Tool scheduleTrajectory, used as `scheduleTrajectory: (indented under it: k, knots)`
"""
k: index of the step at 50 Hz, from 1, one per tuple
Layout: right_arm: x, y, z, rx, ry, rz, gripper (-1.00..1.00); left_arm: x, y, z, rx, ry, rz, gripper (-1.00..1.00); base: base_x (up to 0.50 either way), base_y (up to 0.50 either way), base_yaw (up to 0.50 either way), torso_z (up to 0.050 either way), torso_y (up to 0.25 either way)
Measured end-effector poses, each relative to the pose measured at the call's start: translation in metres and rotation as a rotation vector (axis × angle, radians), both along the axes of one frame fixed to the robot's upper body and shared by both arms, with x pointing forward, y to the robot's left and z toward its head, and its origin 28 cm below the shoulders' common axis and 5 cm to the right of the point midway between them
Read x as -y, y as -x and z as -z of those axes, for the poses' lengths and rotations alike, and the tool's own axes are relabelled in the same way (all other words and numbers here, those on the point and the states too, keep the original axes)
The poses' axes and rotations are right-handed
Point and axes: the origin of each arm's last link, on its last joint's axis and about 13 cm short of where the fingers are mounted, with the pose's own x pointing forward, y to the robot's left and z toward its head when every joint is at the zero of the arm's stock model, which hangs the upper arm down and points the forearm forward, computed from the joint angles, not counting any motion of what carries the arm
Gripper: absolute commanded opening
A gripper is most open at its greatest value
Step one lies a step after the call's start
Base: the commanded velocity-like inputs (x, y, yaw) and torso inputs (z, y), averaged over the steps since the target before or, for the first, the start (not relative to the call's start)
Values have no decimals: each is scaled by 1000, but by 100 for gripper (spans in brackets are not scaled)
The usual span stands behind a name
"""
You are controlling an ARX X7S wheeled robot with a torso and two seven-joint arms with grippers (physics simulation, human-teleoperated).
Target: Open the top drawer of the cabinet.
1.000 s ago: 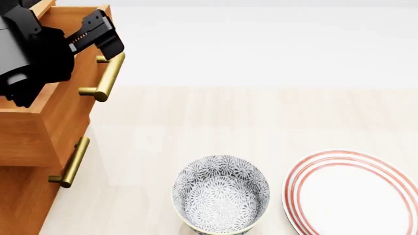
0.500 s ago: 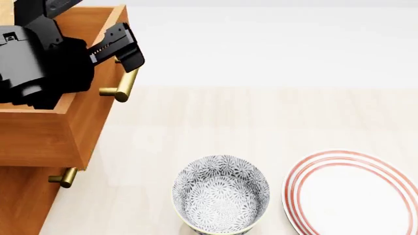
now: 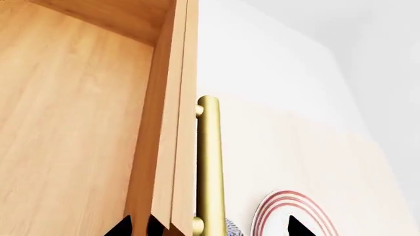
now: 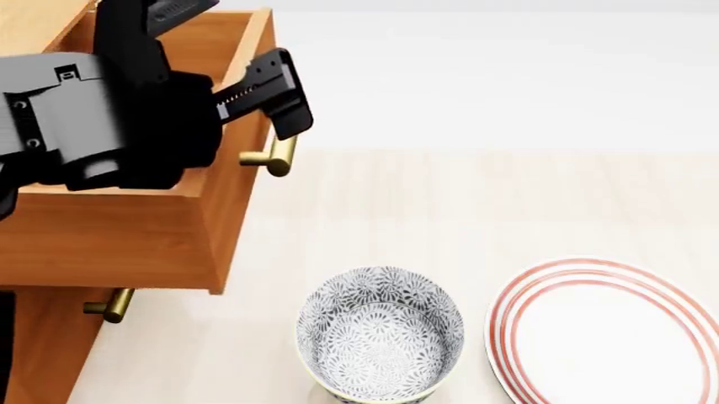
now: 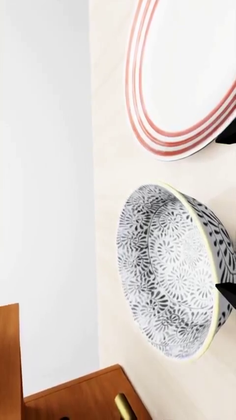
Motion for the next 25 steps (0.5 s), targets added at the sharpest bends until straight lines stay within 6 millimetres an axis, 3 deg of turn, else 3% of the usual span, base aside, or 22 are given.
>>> scheduleTrajectory:
  k: [7,25]
  knots:
    - [0,1,0,0,-1,-4,100,12,6,-1,17,5,66,100,0,0,0,0,0]
    - [0,1,0,-1,-1,-12,100,22,19,9,94,-190,124,100,0,0,0,0,2]
